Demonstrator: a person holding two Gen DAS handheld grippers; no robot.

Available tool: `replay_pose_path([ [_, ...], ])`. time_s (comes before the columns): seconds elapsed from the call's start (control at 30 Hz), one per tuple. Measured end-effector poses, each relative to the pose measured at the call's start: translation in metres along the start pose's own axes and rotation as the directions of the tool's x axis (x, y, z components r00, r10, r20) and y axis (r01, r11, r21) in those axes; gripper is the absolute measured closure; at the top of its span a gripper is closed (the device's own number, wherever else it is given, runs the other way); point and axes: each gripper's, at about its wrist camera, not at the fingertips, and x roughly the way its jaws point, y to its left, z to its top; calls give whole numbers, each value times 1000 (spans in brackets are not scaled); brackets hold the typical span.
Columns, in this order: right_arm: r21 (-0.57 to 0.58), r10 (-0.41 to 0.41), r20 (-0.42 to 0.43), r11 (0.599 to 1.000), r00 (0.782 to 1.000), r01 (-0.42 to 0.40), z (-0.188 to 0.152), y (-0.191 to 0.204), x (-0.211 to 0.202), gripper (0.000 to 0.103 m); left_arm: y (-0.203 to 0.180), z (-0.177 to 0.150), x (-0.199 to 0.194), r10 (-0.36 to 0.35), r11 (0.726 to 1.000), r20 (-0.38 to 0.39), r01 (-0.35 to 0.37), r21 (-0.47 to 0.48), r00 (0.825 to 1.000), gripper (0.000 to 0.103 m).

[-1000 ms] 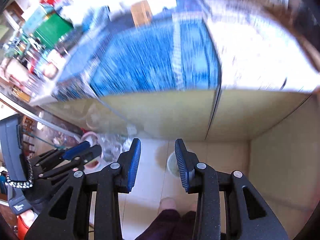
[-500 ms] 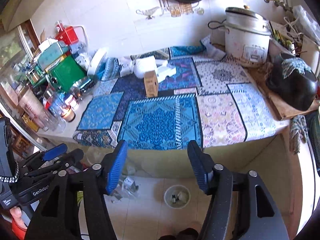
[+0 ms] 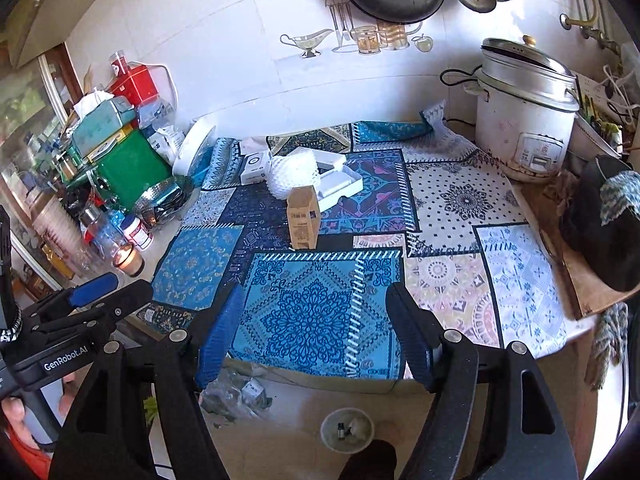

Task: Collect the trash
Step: 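Raise both tools back up toward the counter, then grasp the white foam net with the left tool while the right tool grasps the cardboard sleeve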

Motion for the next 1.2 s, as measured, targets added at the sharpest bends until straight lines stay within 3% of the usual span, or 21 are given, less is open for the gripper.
replay_pose_path([
  [0.37,-133,88,-96,986,992,-100,65,-27,67,33,-22,67,65,91,993,-15,-92,-76,996,32],
  [0.63,-80,147,-202,983,968,-166,81,-26,128,33,6,92,94,138,984,-51,-142,-104,989,31],
  [0.8,-32,135,-249,989,959,-147,83,-12,166,33,41,107,114,126,984,-72,-133,-115,989,31],
  [1.0,33,74,-291,997,954,-68,85,16,214,33,83,129,143,94,994,-96,-99,-48,991,31],
  [1.2,53,5,-351,998,936,15,78,35,262,33,111,150,176,-1,1000,-142,0,-8,990,31],
])
